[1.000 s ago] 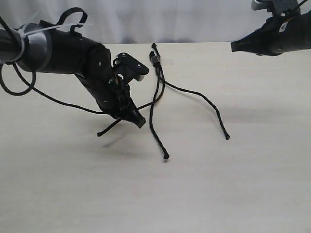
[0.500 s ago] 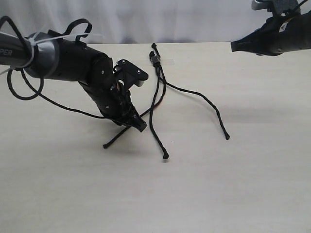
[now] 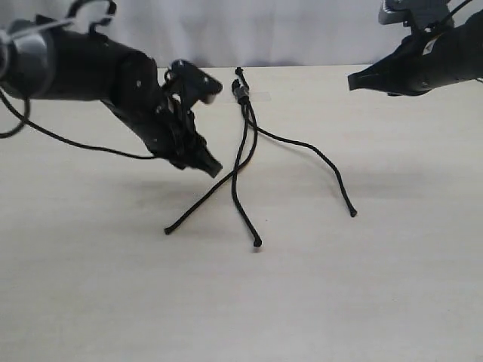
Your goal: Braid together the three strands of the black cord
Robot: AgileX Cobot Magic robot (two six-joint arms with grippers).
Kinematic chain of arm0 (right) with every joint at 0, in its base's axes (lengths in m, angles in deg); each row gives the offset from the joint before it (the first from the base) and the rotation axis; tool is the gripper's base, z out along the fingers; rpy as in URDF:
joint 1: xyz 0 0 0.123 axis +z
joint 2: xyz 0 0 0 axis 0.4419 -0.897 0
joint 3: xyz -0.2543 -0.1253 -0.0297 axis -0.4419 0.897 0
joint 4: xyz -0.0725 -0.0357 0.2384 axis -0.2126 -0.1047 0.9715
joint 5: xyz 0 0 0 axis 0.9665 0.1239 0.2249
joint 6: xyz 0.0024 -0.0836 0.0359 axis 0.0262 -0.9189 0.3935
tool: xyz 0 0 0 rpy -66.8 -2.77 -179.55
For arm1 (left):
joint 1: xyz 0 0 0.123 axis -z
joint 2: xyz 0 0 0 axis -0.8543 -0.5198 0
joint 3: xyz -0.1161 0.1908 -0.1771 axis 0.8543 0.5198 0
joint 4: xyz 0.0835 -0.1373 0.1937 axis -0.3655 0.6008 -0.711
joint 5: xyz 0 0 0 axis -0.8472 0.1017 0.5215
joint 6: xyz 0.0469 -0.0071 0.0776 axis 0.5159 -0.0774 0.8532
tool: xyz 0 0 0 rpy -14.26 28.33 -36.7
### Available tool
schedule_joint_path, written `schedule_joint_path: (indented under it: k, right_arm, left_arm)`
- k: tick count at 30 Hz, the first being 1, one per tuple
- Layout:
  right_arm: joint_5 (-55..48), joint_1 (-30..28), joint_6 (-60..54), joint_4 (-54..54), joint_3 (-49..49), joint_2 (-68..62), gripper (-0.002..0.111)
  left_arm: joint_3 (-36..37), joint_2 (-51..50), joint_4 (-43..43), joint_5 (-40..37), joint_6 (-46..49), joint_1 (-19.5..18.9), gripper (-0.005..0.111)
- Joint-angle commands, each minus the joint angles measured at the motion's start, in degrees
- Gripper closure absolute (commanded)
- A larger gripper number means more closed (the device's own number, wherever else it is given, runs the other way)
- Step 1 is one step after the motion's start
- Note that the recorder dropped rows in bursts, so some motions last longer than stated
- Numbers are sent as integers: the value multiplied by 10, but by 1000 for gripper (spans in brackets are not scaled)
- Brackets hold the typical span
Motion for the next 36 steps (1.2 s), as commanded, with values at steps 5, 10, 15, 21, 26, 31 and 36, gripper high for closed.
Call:
schedule_joint_path:
  k: [5, 10, 15, 21, 26, 31, 36]
  right_arm:
    - [-136, 91, -13, 2, -47, -14, 104]
    - [-152, 145, -13, 29, -47, -41, 104]
    - [-156, 203, -4, 33, -47, -65, 102]
    - [-145, 249, 9, 33, -48, -92, 78]
    - [-152, 250, 20, 50, -48, -122, 62]
    - [-156, 250, 18, 80, -48, -148, 61]
    - [-159, 250, 18, 71, -48, -154, 61]
  left_arm:
    - [29, 177, -9, 81, 10, -22, 107]
    - [124, 267, -5, 182, 4, -49, 107]
    - [163, 314, -5, 236, -23, -89, 107]
    - [163, 314, -11, 196, -23, -105, 107]
    - [163, 283, -9, 180, -23, -105, 107]
    - [163, 242, 1, 180, -49, -105, 107]
    - [158, 184, 7, 156, -54, -105, 98]
